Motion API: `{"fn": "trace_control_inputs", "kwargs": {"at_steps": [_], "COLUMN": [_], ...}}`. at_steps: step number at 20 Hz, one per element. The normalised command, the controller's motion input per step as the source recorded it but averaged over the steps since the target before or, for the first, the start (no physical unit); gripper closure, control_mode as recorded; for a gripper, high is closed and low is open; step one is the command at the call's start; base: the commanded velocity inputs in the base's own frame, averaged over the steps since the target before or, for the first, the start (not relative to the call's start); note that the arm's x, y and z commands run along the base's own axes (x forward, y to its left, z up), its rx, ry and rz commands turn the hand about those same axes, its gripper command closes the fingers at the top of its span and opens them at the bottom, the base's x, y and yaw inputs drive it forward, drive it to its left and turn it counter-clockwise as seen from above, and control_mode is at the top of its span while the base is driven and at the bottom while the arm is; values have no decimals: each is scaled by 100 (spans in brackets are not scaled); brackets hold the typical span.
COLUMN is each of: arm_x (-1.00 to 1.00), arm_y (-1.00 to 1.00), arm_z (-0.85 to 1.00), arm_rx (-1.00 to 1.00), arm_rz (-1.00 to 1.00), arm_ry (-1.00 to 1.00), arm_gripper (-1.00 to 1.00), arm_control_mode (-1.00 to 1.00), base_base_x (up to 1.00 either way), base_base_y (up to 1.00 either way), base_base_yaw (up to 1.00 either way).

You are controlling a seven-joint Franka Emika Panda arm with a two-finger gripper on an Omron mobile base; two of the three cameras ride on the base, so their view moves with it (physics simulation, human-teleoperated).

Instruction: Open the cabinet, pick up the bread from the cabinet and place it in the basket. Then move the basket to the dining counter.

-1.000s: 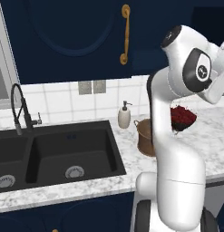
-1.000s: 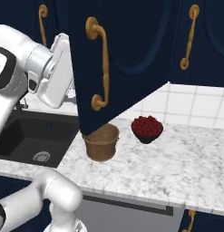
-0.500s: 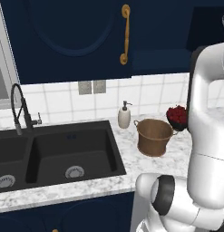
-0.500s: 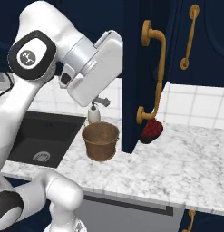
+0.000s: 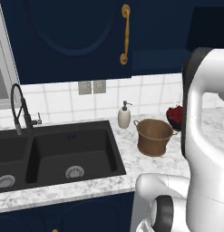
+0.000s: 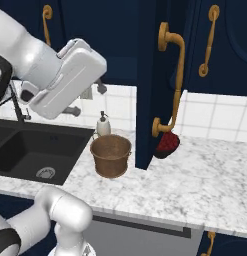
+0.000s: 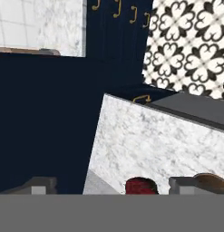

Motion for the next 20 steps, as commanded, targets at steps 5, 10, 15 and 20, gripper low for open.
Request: {"fn": "trace_control_inputs", "kwargs": {"at_steps": [5,10,15,20], "arm_x": [7,0,-26,-14], "arm_y": [100,94,51,25], "arm_z": [2,18,20,13], "arm_rx": [-19,-43,-55,-56], "arm_rz": [33,44,58,58], "arm_ry": [-2,21,43,53], "arm_gripper": [-100,-100,-100,-100], "arm_control_mode": [-100,-100,-100,-100], "base_base_x": [0,0,0,0], "base_base_y": [0,0,0,0], "base_base_yaw": [0,0,0,0]}}
